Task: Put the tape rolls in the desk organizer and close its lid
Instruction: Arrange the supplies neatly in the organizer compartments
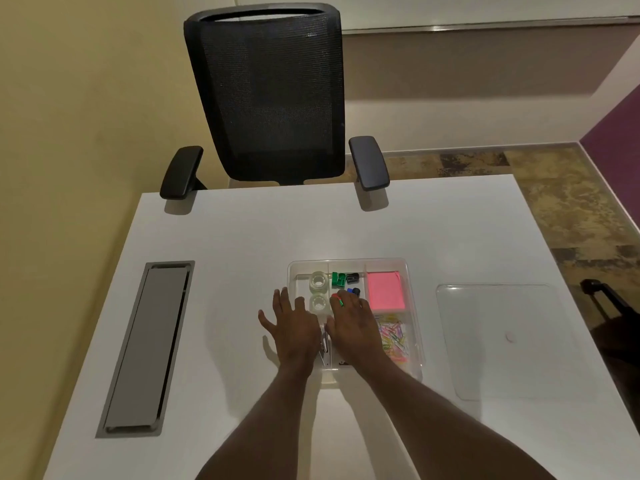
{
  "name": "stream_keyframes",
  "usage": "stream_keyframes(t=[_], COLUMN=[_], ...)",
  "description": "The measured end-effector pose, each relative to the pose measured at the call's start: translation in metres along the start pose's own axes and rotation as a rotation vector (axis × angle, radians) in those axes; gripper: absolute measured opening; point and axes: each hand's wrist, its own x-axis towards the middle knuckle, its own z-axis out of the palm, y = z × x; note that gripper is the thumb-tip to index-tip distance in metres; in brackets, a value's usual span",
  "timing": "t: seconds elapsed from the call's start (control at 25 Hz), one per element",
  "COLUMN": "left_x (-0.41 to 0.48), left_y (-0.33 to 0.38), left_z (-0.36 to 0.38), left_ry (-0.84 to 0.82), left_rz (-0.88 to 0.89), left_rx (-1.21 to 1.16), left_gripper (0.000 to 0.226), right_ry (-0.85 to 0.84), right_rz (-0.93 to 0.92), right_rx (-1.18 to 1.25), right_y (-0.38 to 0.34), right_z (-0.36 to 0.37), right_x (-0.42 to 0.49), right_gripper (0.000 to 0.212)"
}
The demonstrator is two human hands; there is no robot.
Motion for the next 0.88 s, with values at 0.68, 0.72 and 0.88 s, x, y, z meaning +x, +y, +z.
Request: stream_keyframes(t=[0.68, 0.72, 0.88], left_x=[-0.13, -0.139, -0.168], left_y=[0.013, 0.017, 0.036], left_z=[-0.02, -0.018, -0.008], left_ry=[-0.019, -0.027, -0.017], left_rz=[0.168, 0.171, 0.229], left_rx=[0.009, 0.006, -0.017], left_gripper=[0.052, 0.054, 0.052], right_ry=[0.128, 0.113, 0.092], right_rz=[0.098, 0.113, 0.094], right_rx=[-0.107, -0.078, -0.13], right_y=[0.025, 0.03, 0.056], right_z=[-0.043, -0.043, -0.041], right_x=[-0.133, -0.14, -0.167], right_gripper=[0.032, 0.034, 0.028])
